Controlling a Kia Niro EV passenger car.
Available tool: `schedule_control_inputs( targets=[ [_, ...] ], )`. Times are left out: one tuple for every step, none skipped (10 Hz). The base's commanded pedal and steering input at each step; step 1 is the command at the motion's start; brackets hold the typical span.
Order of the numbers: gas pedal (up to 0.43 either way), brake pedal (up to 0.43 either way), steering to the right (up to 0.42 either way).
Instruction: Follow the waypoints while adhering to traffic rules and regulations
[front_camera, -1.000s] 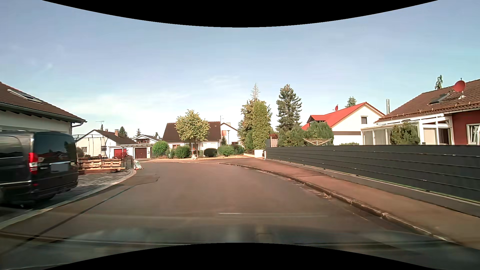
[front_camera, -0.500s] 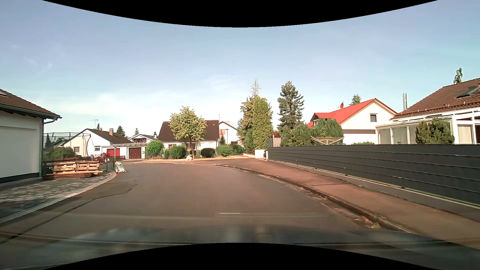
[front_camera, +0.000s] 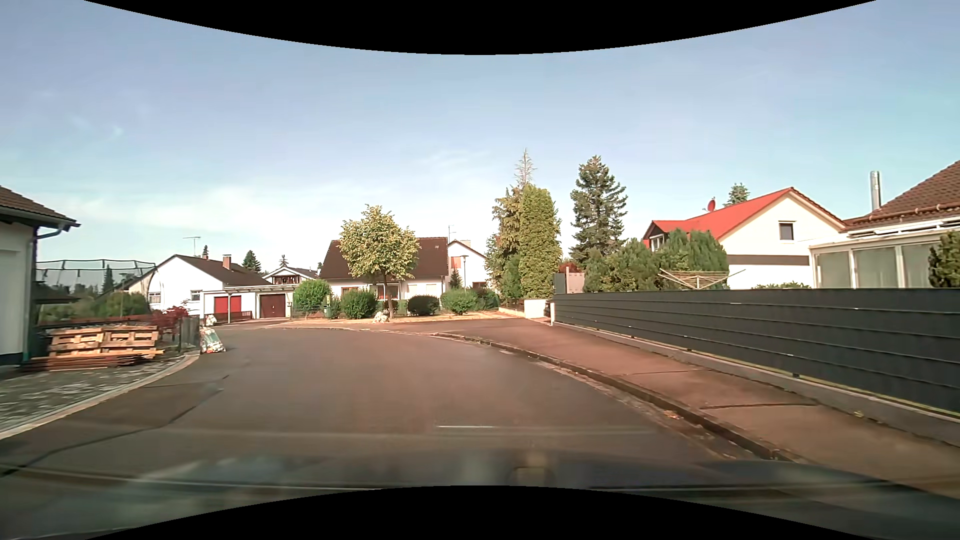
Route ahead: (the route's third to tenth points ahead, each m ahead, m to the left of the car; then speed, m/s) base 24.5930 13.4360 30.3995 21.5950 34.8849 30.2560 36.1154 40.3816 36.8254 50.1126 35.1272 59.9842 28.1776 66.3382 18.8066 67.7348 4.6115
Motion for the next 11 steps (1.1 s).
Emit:
schedule_control_inputs(
  targets=[
    [0.079,0.000,-0.056],
    [0.079,0.000,-0.063],
    [0.079,0.000,-0.072],
    [0.079,0.000,-0.084],
    [0.079,0.000,-0.093],
    [0.079,0.000,-0.096],
    [0.079,0.000,-0.096],
    [0.079,0.000,-0.097],
    [0.079,0.000,-0.100],
    [0.079,0.000,-0.108],
    [0.079,0.000,-0.118]
  ],
)
